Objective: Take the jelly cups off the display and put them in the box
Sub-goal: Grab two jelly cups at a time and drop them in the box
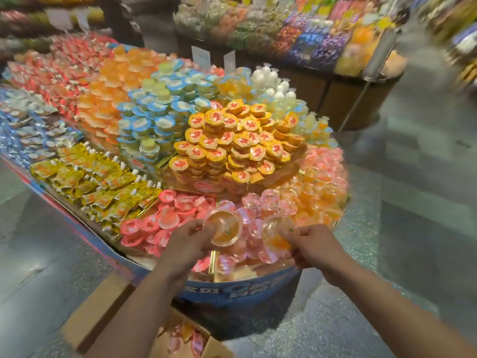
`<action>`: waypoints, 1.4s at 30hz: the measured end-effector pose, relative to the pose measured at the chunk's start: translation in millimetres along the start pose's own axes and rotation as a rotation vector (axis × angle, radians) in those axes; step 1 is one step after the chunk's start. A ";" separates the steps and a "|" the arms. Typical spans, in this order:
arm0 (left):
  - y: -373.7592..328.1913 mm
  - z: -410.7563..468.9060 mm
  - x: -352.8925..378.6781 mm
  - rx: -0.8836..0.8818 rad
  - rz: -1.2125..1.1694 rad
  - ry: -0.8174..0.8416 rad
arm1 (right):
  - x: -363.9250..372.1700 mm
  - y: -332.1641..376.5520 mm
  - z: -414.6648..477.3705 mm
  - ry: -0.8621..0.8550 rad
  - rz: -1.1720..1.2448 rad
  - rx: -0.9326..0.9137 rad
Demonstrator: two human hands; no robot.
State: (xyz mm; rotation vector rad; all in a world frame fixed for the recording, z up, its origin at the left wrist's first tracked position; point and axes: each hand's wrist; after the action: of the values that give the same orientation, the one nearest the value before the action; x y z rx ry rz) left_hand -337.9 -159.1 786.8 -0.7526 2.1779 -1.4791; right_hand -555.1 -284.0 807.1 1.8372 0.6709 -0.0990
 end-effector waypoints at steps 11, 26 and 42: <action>-12.3 30.4 159.7 -0.054 -0.094 0.045 | -144.1 -21.3 81.6 -0.013 0.070 0.005; -27.3 136.6 257.6 -0.051 -0.039 0.206 | -199.8 -35.7 185.4 -0.109 0.210 0.102; -14.2 235.3 333.5 -0.136 -0.093 0.024 | -194.5 -112.9 341.3 -0.130 0.229 0.276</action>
State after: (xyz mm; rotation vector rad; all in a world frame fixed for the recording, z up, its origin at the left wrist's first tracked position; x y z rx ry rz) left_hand -452.8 -542.6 706.4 -0.8966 2.3092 -1.4010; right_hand -686.7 -641.2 658.3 2.1396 0.3656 -0.1641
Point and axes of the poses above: each hand's wrist, its own z-axis towards the middle knuckle, its own x-axis out of the palm, y = z × x, and after that the axes turned 8 degrees about -y, right-handed
